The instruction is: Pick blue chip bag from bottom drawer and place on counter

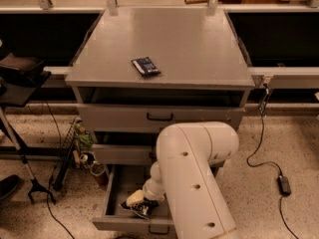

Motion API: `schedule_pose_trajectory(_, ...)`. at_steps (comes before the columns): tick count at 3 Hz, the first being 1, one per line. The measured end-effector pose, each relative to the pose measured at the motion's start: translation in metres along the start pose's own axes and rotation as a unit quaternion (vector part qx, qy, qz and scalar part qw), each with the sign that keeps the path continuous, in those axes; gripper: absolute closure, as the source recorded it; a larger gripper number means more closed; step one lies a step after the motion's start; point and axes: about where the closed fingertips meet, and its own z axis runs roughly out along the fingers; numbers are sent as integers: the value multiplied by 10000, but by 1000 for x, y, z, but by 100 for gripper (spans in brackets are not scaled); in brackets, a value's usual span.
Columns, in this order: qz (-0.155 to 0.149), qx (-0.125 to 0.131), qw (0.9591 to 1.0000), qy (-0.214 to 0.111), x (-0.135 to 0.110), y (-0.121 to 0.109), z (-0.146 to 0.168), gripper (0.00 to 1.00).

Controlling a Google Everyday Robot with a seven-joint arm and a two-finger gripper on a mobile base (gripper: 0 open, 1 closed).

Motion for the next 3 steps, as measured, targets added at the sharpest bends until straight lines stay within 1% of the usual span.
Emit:
schedule_pose_trajectory(2,209,-128,9990,372,-8,0,32,0)
schedule_pose_trajectory(3,175,-185,9980,580,-8,0,43,19)
